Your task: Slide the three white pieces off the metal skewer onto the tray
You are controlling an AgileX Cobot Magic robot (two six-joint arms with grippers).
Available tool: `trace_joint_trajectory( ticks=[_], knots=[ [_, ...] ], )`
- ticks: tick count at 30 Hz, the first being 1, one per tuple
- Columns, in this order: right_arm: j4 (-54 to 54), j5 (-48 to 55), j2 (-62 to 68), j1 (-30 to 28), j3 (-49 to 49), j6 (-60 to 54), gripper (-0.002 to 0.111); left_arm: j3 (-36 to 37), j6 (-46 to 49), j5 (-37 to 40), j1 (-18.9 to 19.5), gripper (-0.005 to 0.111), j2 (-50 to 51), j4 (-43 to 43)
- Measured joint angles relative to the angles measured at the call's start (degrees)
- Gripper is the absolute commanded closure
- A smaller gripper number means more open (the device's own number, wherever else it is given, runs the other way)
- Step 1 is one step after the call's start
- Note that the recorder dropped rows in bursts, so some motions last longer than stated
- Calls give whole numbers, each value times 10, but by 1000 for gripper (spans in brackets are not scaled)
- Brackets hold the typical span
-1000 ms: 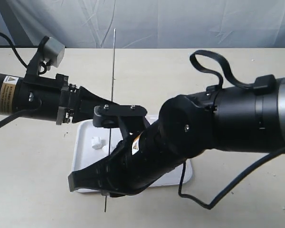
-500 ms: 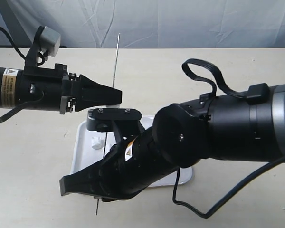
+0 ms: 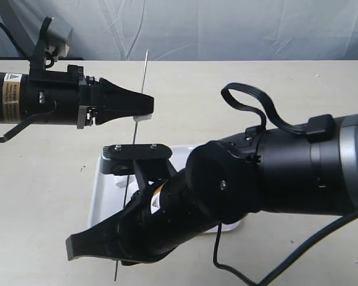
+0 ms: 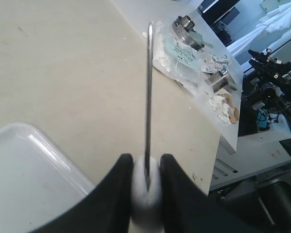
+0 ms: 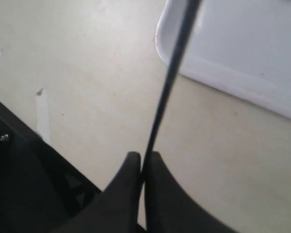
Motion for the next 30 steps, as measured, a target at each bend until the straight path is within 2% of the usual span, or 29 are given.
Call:
trace_joint_trajectory(
  ticks=[14,21,26,30],
  knots=[
    [9,-3,25,33,46,-1,109,-29,1,25,-1,88,0,-19],
    [14,38,42,60,55,-5,109,-56,-4,50,-1,88,4,-52],
    [14,38,42,60,55,-5,109,-56,-5,80,-1,89,8,-35],
    [5,42,42,60,55,-6,109,-56,-16,135,-1,89,8,28]
  ],
)
